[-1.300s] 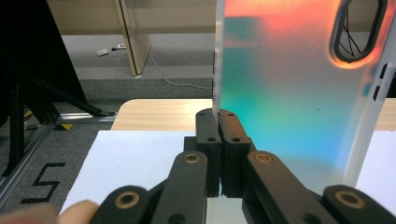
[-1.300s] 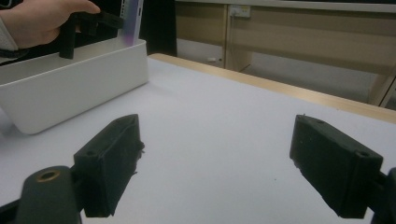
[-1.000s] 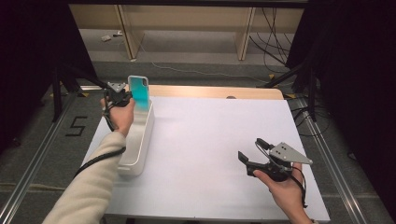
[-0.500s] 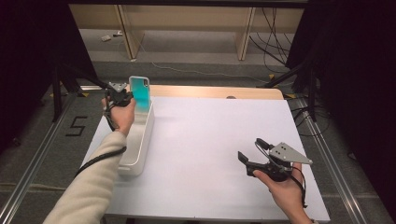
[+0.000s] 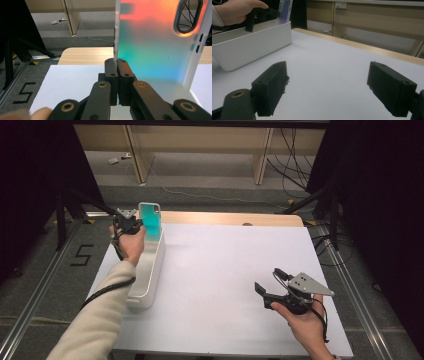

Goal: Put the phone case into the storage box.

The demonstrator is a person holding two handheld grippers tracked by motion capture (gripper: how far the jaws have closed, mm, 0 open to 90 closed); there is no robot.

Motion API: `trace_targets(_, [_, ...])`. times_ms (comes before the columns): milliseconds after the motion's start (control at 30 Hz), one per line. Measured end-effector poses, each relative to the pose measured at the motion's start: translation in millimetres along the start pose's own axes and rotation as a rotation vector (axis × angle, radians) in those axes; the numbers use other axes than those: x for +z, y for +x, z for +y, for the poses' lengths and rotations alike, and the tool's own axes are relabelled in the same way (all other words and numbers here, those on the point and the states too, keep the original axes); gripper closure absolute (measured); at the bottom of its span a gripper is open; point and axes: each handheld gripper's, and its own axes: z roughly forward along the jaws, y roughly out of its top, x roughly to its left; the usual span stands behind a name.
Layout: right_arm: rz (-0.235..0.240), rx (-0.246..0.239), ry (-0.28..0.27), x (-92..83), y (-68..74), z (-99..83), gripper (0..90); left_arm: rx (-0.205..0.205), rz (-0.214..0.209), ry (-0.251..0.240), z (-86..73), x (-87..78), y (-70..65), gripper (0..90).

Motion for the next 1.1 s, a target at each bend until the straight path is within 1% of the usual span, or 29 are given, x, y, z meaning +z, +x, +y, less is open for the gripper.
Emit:
trace_targets(33, [-0.003,-0.005,-0.004,0.3,-0.1,-0.2,17.6,-0.001,-0.001,0.0,-0.1,0.3,-0.2,87.8])
trace_targets(67, [-0.006,-0.002,-0.033,2.6,0.3,-0.9,17.6,0.0,-0.001,0.001,-0.3,0.6,-0.2,87.8])
trace_targets(100, [0.004,0.001,-0.033,2.5,0.2,-0.7,17.6,-0.001,0.0,0.003,-0.5,0.9,-0.2,87.9])
trace_targets(167, [0.003,0.004,-0.04,2.6,0.2,-0.7,17.6,0.0,0.0,0.007,-1.0,1.3,-0.1,87.9])
trace_targets(233, [0.005,0.001,-0.033,2.1,0.0,-0.6,17.6,0.0,0.001,0.01,-1.6,1.7,-0.2,87.9])
trace_targets(600, [-0.001,-0.003,-0.032,2.1,0.0,-0.5,17.6,-0.001,0.002,0.015,-2.8,2.8,0.2,87.8])
trace_targets(700, [0.004,0.001,-0.032,2.2,0.0,-0.7,17.6,-0.001,0.002,0.017,-2.5,3.0,0.0,87.7])
trace_targets(800, [0.004,0.0,-0.032,2.3,0.1,-0.6,17.6,-0.005,-0.004,0.021,-2.1,3.2,-0.1,87.0])
trace_targets(833, [0.005,0.0,-0.032,2.3,0.1,-0.5,17.6,-0.015,-0.022,0.022,-1.6,3.1,0.2,85.5])
trace_targets(867, [0.003,-0.002,-0.031,2.1,0.0,-0.5,17.6,-0.03,-0.028,0.009,-1.2,2.5,0.2,80.5])
trace_targets(900, [0.001,-0.004,-0.032,2.1,0.1,-0.5,17.6,-0.031,-0.021,-0.001,-0.1,0.3,0.3,76.8])
trace_targets(967, [0.006,-0.002,-0.032,2.0,0.0,-0.6,17.6,-0.028,-0.023,-0.008,2.1,-2.2,0.4,72.1])
trace_targets(1000, [-0.001,-0.003,-0.033,1.9,0.0,-0.5,17.6,-0.03,-0.024,-0.015,3.2,-3.9,1.0,70.4])
trace_targets(1033, [0.003,-0.001,-0.032,2.0,0.1,-0.5,17.6,-0.029,-0.029,-0.022,4.4,-5.3,1.6,69.7])
trace_targets(1100, [0.0,-0.004,-0.03,2.1,0.3,-0.6,17.6,-0.027,-0.022,-0.028,6.2,-8.0,2.0,65.8])
